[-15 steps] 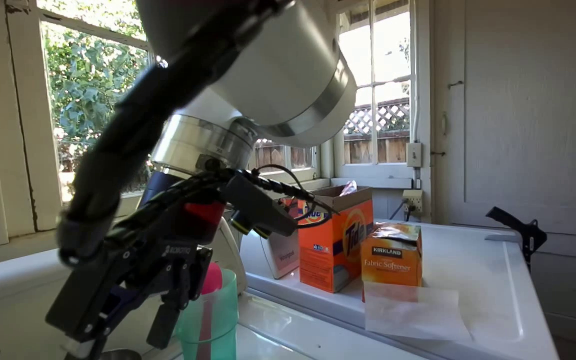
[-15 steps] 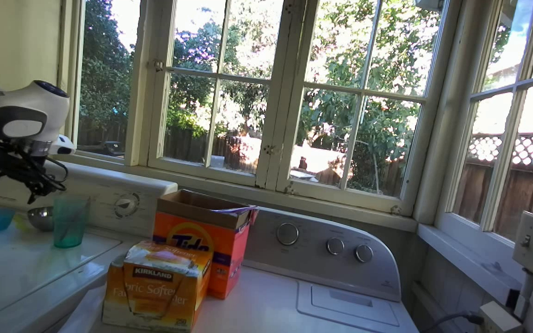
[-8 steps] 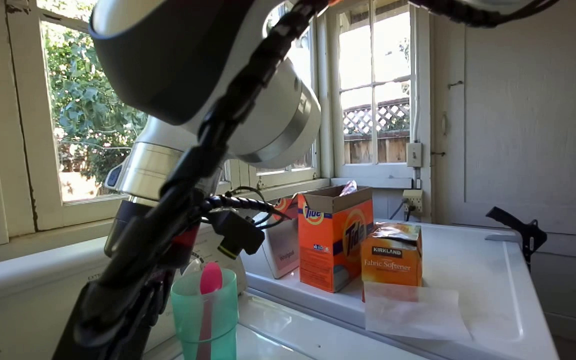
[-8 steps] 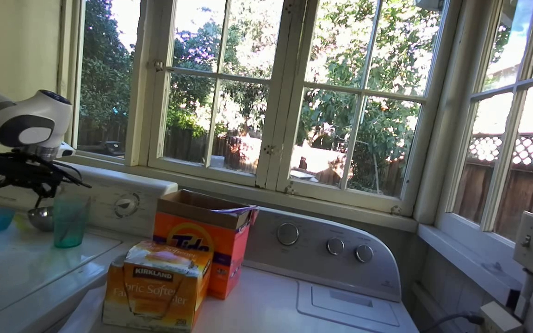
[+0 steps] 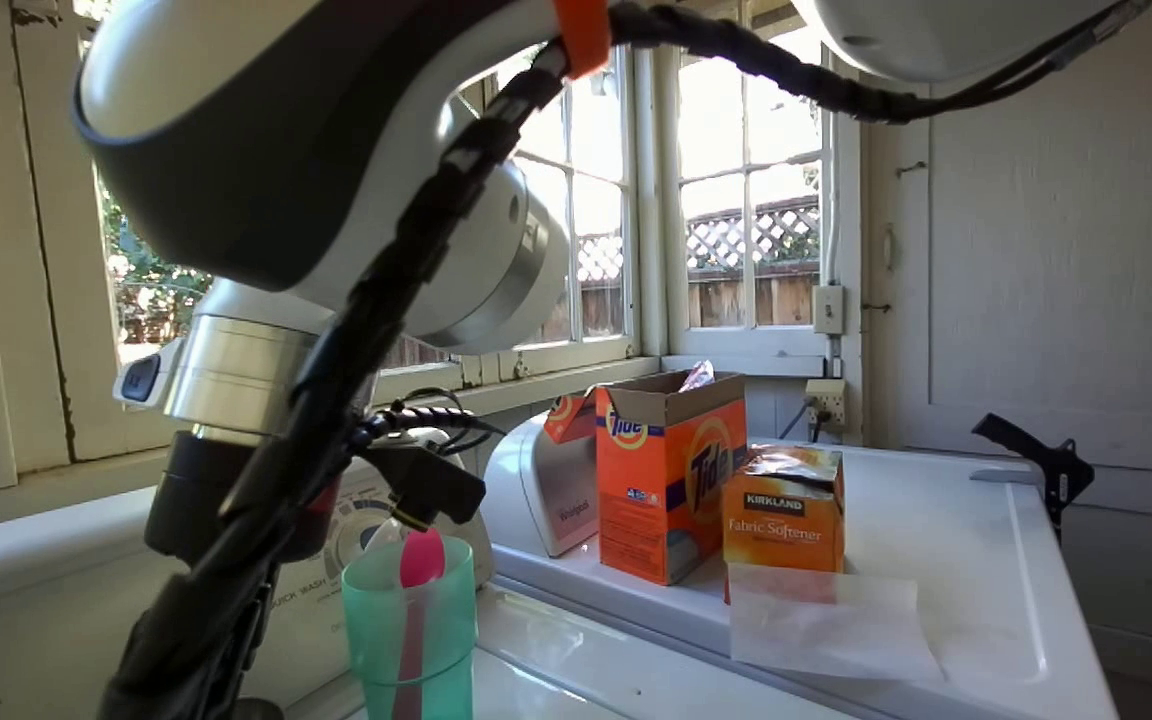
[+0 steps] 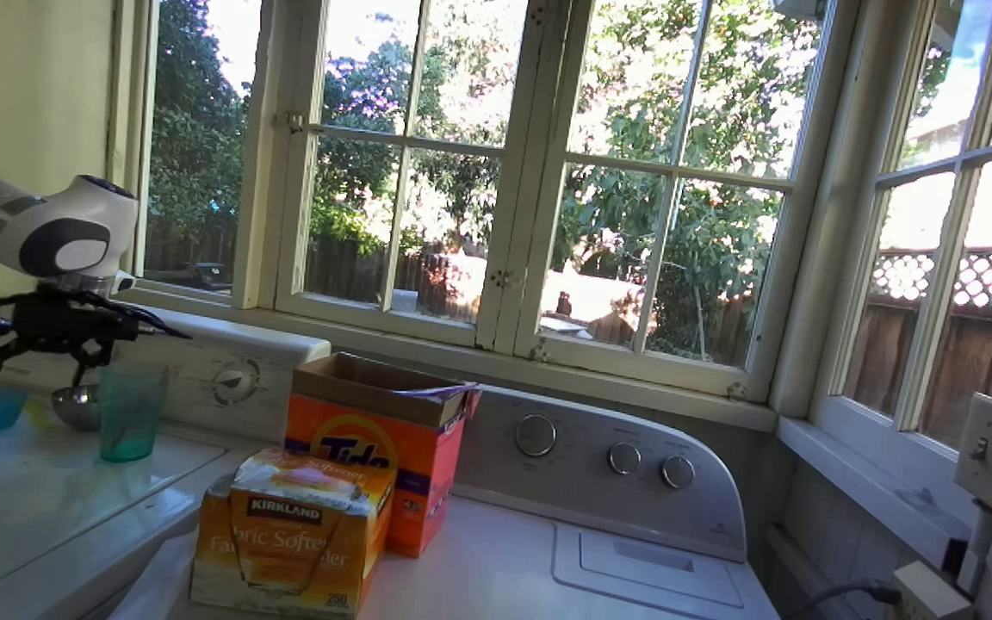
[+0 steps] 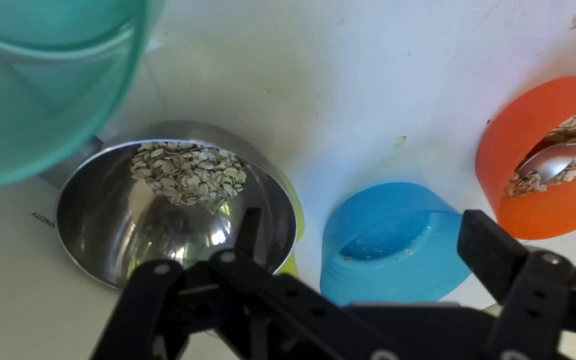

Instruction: Move the silver bowl and blue cup to the washing machine on the right

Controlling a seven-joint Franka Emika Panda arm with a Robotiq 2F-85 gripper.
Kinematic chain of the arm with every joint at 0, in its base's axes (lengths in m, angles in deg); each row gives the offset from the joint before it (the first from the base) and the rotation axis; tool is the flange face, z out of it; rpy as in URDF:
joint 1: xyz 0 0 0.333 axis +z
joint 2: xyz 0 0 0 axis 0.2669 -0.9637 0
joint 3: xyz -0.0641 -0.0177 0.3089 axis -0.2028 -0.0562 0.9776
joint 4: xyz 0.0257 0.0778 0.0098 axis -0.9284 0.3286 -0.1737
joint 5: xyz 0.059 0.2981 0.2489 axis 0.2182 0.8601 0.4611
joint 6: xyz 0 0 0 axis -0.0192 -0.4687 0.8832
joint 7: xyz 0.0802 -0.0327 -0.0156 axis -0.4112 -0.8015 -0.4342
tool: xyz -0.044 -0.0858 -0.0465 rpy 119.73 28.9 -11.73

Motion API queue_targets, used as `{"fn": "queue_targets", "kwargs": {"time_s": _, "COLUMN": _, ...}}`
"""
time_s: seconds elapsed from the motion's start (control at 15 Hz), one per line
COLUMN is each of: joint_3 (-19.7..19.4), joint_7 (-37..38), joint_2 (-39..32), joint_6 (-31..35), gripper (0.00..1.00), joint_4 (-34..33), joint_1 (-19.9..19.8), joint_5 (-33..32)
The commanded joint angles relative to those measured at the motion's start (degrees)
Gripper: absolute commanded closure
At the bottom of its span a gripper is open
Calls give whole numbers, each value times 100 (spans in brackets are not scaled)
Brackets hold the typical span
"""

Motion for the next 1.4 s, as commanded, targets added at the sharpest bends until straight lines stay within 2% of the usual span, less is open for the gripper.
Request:
{"fn": "queue_targets", "kwargs": {"time_s": 0.0, "joint_3": -1, "joint_7": -1, "joint_2": -38, "joint_6": -19, "gripper": 0, "joint_4": -51, "joint_1": 19, "joint_5": -6}}
{"fn": "queue_targets", "kwargs": {"time_s": 0.2, "joint_3": -36, "joint_7": -8, "joint_2": -56, "joint_6": 9, "gripper": 0, "joint_4": -56, "joint_1": 43, "joint_5": -74}}
{"fn": "queue_targets", "kwargs": {"time_s": 0.33, "joint_3": -209, "joint_7": 167, "joint_2": -194, "joint_6": -40, "gripper": 0, "joint_4": -189, "joint_1": 222, "joint_5": -282}}
{"fn": "queue_targets", "kwargs": {"time_s": 0.8, "joint_3": -397, "joint_7": 71, "joint_2": -614, "joint_6": -173, "gripper": 0, "joint_4": -606, "joint_1": 578, "joint_5": -765}}
{"fn": "queue_targets", "kwargs": {"time_s": 0.87, "joint_3": -410, "joint_7": 61, "joint_2": -653, "joint_6": -188, "gripper": 3, "joint_4": -673, "joint_1": 614, "joint_5": -816}}
{"fn": "queue_targets", "kwargs": {"time_s": 1.0, "joint_3": -439, "joint_7": 72, "joint_2": -720, "joint_6": -194, "gripper": 27, "joint_4": -795, "joint_1": 673, "joint_5": -907}}
{"fn": "queue_targets", "kwargs": {"time_s": 1.07, "joint_3": -450, "joint_7": 72, "joint_2": -750, "joint_6": -197, "gripper": 30, "joint_4": -854, "joint_1": 697, "joint_5": -935}}
{"fn": "queue_targets", "kwargs": {"time_s": 1.33, "joint_3": -553, "joint_7": 76, "joint_2": -775, "joint_6": -171, "gripper": 63, "joint_4": -934, "joint_1": 766, "joint_5": -941}}
